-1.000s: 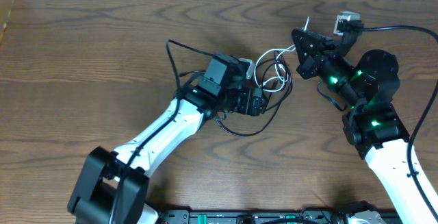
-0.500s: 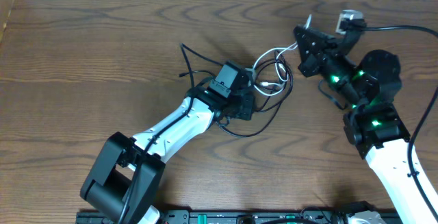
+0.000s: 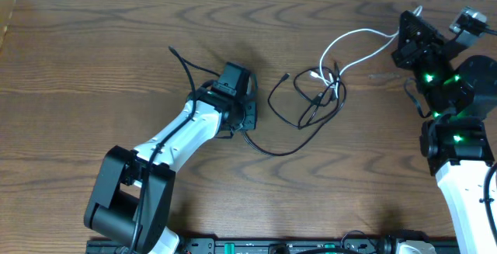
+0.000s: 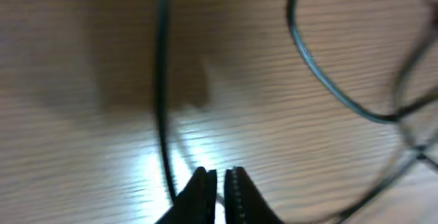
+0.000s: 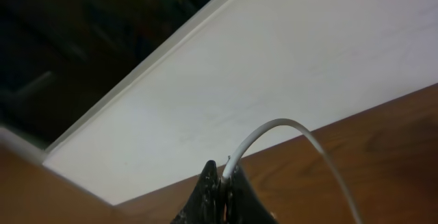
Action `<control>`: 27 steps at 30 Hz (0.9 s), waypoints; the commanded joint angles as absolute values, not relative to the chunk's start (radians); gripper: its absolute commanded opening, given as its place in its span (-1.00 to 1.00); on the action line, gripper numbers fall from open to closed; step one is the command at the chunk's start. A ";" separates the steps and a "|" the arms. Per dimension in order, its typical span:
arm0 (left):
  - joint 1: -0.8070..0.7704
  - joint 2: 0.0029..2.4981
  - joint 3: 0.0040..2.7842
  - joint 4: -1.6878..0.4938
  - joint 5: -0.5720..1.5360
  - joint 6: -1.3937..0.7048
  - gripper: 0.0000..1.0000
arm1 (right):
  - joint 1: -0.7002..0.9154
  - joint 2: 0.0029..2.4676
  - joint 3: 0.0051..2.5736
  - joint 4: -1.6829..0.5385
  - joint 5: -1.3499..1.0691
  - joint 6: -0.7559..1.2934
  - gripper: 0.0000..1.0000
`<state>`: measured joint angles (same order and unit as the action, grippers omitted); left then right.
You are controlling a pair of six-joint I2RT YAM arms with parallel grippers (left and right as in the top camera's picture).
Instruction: Untangle cables
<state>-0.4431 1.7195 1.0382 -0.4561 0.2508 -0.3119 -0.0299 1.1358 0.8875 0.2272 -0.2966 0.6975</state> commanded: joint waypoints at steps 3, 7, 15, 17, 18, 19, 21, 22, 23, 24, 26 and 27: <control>-0.456 1.724 1.038 -0.393 0.508 -0.316 0.25 | -0.020 1.118 0.900 0.218 -0.354 0.721 -0.98; -0.476 1.724 1.038 -0.332 0.653 -0.308 0.49 | -0.020 1.118 0.900 0.212 -0.354 0.721 -0.98; -0.517 1.724 1.038 -0.264 0.800 -0.265 0.68 | -0.020 1.118 0.900 0.174 -0.353 0.717 -0.98; -0.525 1.724 1.038 -0.231 0.878 -0.256 0.68 | -0.020 1.118 0.900 0.171 -0.353 0.717 -0.98; -0.527 1.724 1.038 -0.213 0.914 -0.256 0.68 | -0.020 1.118 0.900 0.171 -0.353 0.717 -0.98; -0.530 1.724 1.038 -0.196 0.937 -0.256 0.68 | -0.020 1.118 0.900 0.171 -0.353 0.717 -0.98; -0.535 1.724 1.038 -0.168 0.942 -0.263 0.68 | -0.020 1.118 0.900 0.171 -0.354 0.717 -0.98; -0.537 1.724 1.038 -0.156 0.938 -0.263 0.68 | -0.020 1.118 0.900 0.171 -0.354 0.717 -0.98; -0.540 1.724 1.038 -0.148 0.918 -0.263 0.68 | -0.020 1.118 0.900 0.171 -0.354 0.717 -0.98; -0.544 1.724 1.038 -0.147 0.889 -0.263 0.68 | -0.020 1.118 0.900 0.171 -0.354 0.717 -0.98; -0.559 1.724 1.038 -0.148 0.784 -0.263 0.68 | -0.020 1.118 0.900 0.171 -0.354 0.717 -0.98; -0.569 1.724 1.038 -0.147 0.736 -0.263 0.68 | -0.020 1.118 0.900 0.171 -0.354 0.717 -0.98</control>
<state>-0.5476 1.7195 1.0382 -0.1501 0.8436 -0.2832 -0.0238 1.1358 0.8875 0.1715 -0.3450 0.7155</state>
